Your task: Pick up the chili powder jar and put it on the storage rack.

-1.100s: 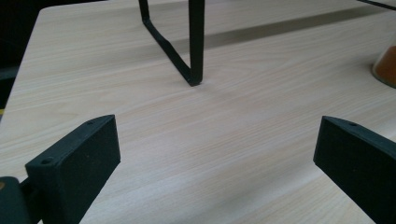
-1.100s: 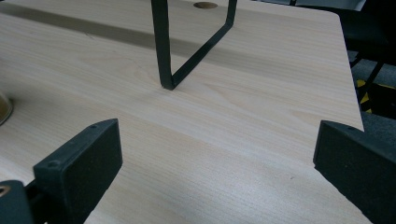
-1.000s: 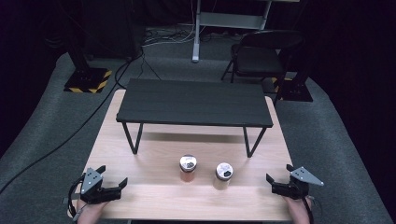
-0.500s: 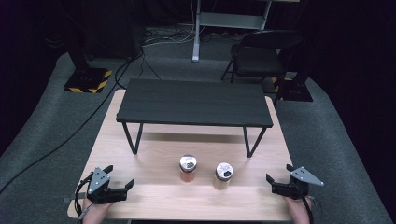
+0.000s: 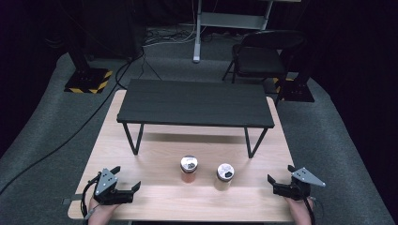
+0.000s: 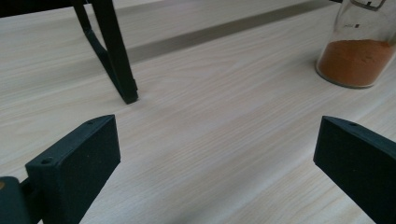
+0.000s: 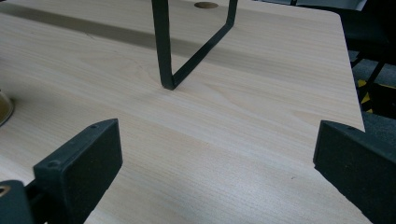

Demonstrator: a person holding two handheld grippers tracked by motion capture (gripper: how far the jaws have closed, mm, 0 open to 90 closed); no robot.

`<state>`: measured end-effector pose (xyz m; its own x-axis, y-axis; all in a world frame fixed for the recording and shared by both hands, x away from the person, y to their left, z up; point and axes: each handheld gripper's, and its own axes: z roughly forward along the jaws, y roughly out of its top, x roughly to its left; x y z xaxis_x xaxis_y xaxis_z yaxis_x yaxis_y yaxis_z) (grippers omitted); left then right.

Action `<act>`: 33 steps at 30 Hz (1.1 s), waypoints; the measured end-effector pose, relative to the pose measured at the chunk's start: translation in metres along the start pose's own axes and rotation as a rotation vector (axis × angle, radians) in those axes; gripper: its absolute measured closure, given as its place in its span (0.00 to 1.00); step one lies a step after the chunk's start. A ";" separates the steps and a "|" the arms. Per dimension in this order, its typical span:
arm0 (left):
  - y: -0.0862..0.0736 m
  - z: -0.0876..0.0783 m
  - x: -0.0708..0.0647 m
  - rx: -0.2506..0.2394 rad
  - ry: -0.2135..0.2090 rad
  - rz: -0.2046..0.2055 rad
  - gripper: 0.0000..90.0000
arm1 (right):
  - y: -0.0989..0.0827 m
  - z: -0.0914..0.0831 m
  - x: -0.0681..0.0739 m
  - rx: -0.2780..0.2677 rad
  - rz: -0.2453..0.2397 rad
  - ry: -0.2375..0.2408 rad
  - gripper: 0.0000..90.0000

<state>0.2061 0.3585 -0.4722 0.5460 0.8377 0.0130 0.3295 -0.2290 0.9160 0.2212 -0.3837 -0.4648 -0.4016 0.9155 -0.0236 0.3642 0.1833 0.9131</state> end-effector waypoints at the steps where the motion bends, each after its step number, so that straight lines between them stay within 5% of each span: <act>1: 0.001 0.001 -0.001 0.000 -0.007 0.003 0.00 | 0.000 0.000 0.000 0.000 0.000 0.000 0.00; 24: 0.008 0.016 -0.008 0.006 -0.073 0.035 0.00 | 0.000 0.000 0.000 0.002 0.001 0.001 0.01; 33: 0.013 0.027 -0.013 0.002 -0.132 0.050 0.00 | 0.000 0.000 0.000 0.002 0.002 0.003 0.01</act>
<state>0.2240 0.3312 -0.4715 0.6585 0.7526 0.0057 0.3005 -0.2698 0.9148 0.2212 -0.3836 -0.4645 -0.4030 0.9150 -0.0203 0.3668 0.1818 0.9124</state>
